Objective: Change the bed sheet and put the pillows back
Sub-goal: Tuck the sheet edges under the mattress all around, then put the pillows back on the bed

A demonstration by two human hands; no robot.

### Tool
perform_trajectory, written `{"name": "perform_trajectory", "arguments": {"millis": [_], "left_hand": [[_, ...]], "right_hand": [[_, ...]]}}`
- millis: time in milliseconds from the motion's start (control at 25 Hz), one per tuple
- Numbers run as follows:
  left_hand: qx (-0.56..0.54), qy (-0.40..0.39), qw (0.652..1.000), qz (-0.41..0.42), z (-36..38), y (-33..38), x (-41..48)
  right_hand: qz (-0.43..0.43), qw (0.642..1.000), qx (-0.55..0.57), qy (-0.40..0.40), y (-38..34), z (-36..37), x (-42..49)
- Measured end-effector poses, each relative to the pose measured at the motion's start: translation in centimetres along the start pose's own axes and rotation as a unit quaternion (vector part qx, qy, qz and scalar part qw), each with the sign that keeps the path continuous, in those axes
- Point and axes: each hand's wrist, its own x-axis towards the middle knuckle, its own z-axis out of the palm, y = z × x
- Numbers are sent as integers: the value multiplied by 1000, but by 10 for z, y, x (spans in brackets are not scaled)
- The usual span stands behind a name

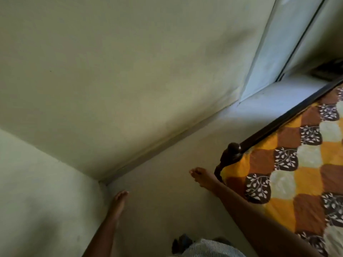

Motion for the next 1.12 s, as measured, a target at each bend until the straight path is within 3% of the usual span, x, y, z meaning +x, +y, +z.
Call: {"name": "perform_trajectory", "arguments": {"millis": [160, 360, 480, 600, 680, 920, 1120], "left_hand": [[-47, -11, 995, -87, -14, 10, 47], [-32, -79, 991, -107, 37, 85, 131], [63, -109, 990, -57, 85, 168, 191], [145, -187, 970, 51, 150, 283, 237], [166, -231, 955, 81, 199, 356, 257], [281, -330, 892, 125, 343, 482, 288], [317, -398, 853, 117, 464, 545, 308]], "right_hand": [[-34, 995, -93, -34, -41, -13, 60], [3, 1000, -1, 18, -52, -94, 158], [72, 985, 144, 65, -51, -164, 202], [115, 946, 275, 125, -49, -241, 232], [151, 914, 339, 167, -37, -283, 250], [200, 871, 348, 283, 0, -342, 263], [264, 832, 376, 310, 42, -412, 285]]}}
